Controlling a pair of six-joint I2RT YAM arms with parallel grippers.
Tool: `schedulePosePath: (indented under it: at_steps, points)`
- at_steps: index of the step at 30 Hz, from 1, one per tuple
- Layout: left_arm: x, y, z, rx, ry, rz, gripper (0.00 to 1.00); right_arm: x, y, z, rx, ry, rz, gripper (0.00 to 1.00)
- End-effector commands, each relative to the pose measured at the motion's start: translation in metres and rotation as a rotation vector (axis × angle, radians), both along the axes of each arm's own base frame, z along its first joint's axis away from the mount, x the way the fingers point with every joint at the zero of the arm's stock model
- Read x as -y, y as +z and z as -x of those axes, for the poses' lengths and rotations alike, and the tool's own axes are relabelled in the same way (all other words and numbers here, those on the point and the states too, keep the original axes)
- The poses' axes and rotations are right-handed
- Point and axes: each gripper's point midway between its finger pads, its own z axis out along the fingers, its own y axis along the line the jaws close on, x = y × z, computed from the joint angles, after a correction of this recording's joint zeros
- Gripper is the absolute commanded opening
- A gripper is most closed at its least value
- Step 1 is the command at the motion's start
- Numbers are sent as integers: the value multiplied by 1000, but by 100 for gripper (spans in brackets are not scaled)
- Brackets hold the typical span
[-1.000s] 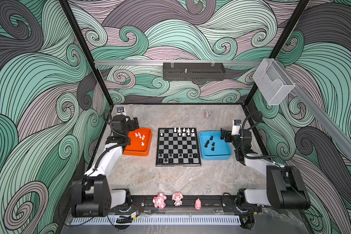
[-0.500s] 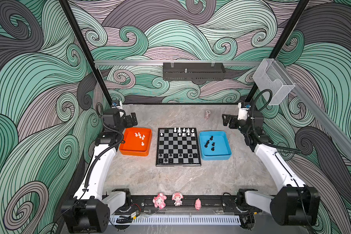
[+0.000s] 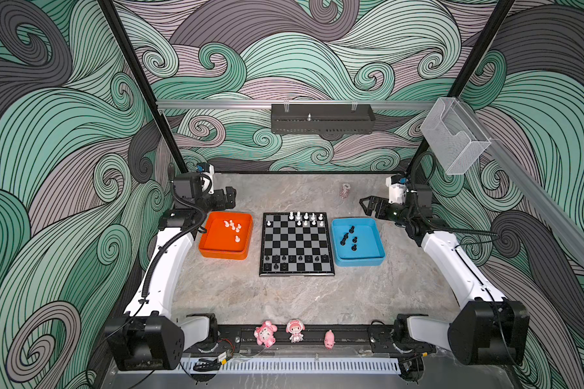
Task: Set up the chess pieces on the board
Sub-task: 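Raise left gripper over orange tray while right gripper moves over blue tray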
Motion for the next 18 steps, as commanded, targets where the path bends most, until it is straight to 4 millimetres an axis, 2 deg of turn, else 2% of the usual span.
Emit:
schedulePosePath:
  at_steps: [1, 4, 7, 10, 14, 18]
  points:
    - [41, 0, -8, -26, -130, -18, 99, -5, -23, 9, -147, 22, 74, 99]
    - [77, -6, -18, -21, -203, -126, 99, -7, -44, 9, -240, 31, 196, 99]
    - [102, -11, -33, -23, -247, -32, 99, -7, -56, 3, -272, 12, 211, 98]
    - [126, -18, -38, -29, -324, 40, 99, -5, -75, -2, -334, 3, 230, 95]
    - [139, -35, -40, -69, -366, 69, 99, -2, -102, -6, -428, 13, 271, 84]
    - [145, -47, -39, -106, -382, 95, 99, 1, -117, -15, -459, 13, 303, 69]
